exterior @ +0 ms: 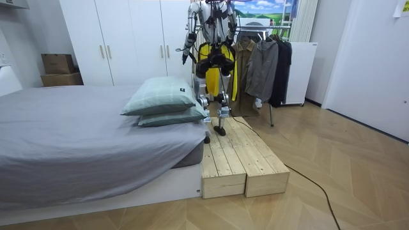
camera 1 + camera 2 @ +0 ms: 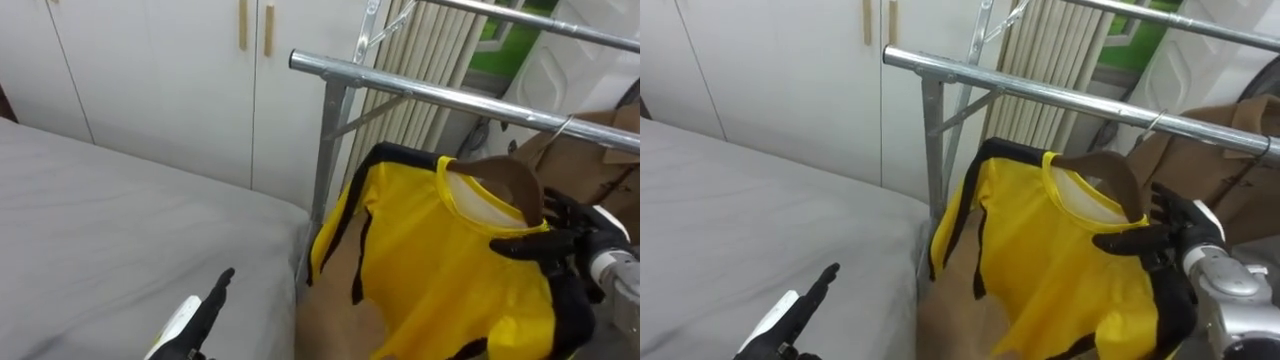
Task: Hang clothes
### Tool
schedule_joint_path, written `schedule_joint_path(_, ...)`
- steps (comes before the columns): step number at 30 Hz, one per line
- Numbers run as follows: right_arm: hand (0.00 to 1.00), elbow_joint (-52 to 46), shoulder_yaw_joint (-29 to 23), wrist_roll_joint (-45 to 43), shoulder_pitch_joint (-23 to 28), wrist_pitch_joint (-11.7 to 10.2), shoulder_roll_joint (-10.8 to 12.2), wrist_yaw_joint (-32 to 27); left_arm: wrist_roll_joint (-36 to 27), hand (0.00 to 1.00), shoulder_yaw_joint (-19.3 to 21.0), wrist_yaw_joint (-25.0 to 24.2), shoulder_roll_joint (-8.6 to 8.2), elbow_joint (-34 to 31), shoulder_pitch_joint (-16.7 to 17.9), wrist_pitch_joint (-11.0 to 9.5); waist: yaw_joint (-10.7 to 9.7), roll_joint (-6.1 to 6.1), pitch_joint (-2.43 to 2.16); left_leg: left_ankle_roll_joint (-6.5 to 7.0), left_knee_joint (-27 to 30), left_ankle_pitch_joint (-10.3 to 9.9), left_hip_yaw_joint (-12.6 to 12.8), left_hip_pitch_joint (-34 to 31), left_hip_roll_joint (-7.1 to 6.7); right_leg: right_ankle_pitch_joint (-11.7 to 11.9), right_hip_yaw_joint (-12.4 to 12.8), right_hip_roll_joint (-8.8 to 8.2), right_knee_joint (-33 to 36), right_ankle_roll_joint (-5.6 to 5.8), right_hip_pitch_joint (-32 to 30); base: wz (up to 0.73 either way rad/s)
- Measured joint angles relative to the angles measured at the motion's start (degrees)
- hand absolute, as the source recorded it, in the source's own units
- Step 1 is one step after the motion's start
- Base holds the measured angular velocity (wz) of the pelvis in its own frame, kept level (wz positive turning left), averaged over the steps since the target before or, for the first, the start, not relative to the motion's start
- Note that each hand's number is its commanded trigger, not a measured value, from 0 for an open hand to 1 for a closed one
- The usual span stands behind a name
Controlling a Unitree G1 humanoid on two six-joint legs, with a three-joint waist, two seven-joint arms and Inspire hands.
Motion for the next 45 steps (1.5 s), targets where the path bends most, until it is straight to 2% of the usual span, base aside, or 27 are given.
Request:
schedule_joint_path(3,0.0,-2.6,0.0,0.0,0.0,-0.8,-0.6,-0.7,0.0,0.0,-0.1,0.1,0.27,1.1,0.0,-0.3,-0.4,0.14,0.1,0.0,0.0,0.0,0.0,0.0,0.06,0.0,0.0,0.06,-0.1,-0.02,0.1,0.0)
schedule_joint_path(7,0.0,-5.6,0.0,-0.3,0.0,-2.4,-0.9,-1.3,0.0,0.0,-0.1,0.3,0.41,1.2,0.0,-0.5,-1.4,0.92,0.51,0.0,0.0,0.0,0.0,-0.1,0.07,0.0,0.3,0.06,-0.1,-0.02,0.3,-0.01)
schedule_joint_path(9,0.0,-7.0,0.0,-0.3,0.0,-2.5,-1.0,-1.3,0.0,0.0,-0.1,0.3,0.35,1.1,-0.1,-0.6,-1.7,1.36,0.36,0.0,0.0,0.0,0.1,-0.4,0.06,0.0,0.6,0.14,0.0,-0.02,-0.2,-0.08)
schedule_joint_path(12,0.0,-9.4,0.0,-0.8,0.1,-2.7,-1.1,-1.7,-0.1,0.0,-0.2,0.3,0.31,1.1,-0.1,-0.9,-2.4,2.15,0.37,0.0,0.0,0.0,0.3,-0.5,0.07,0.1,1.0,0.27,0.0,-0.05,-0.4,-0.07)
schedule_joint_path(15,0.0,-13.3,0.0,-2.9,0.7,-3.0,-1.1,-2.6,0.1,0.0,0.0,1.0,0.39,1.0,-0.1,-2.2,-3.0,2.84,0.23,0.0,0.0,0.0,0.5,-0.5,0.12,0.1,1.8,0.53,0.0,-0.1,-0.7,-0.14)
schedule_joint_path(20,0.0,-21.5,0.0,-6.5,5.2,-4.3,-1.1,-4.6,1.0,0.0,-0.5,1.4,0.34,0.5,-0.2,-3.3,-4.3,3.08,0.07,0.0,0.0,0.0,1.0,-0.2,0.31,0.1,2.3,0.78,0.0,-0.19,-0.5,-0.06)
schedule_joint_path(25,0.0,-31.1,-0.2,-10.9,13.3,-5.1,-1.1,-6.7,1.1,0.0,-0.4,3.9,0.43,1.2,-0.1,-4.1,-4.8,3.02,0.04,0.0,-0.1,0.0,1.0,0.7,0.24,0.1,4.0,1.06,0.0,-0.19,-0.1,-0.14)
schedule_joint_path(29,0.0,-33.7,-1.2,-12.6,17.6,-5.4,-0.9,-7.5,1.3,0.0,-0.4,5.8,0.4,2.1,0.1,-4.7,-5.2,3.01,-0.01,0.0,-0.5,0.0,1.1,1.4,0.16,0.1,5.1,1.36,0.4,-0.18,-0.1,-0.14)
schedule_joint_path(31,0.0,-34.2,-2.9,-13.1,20.4,-5.8,-0.4,-8.0,2.4,0.0,-0.5,6.3,0.33,4.2,0.4,-5.0,-5.3,2.96,-0.28,0.0,-0.5,0.0,2.7,1.5,0.25,0.1,5.4,1.48,0.5,-0.18,-0.2,-0.09)
schedule_joint_path(36,0.0,-34.4,-3.9,-13.6,25.4,-5.9,1.3,-9.3,2.3,0.0,-0.5,6.3,0.36,6.3,1.8,-5.0,-5.9,3.26,-0.51,0.0,-0.6,0.0,3.7,2.1,0.27,0.1,6.4,1.65,0.8,-0.18,-0.2,-0.1)
schedule_joint_path(40,0.0,-34.5,-3.9,-13.6,29.6,-5.9,3.8,-9.3,2.3,0.0,-0.5,6.4,0.28,7.5,2.4,-5.2,-6.1,4.33,-0.95,0.0,-0.9,0.0,4.2,2.9,0.2,0.1,7.2,1.81,1.0,-0.16,0.2,-0.11)
schedule_joint_path(45,0.0,-34.8,-3.9,-13.6,34.7,-5.9,8.1,-9.8,2.3,0.0,-0.6,6.5,-0.21,8.2,2.6,-5.2,-6.3,5.2,-0.81,0.0,-1.0,0.0,4.7,2.9,0.18,0.2,7.8,2.08,0.9,-0.06,-0.1,-0.08)
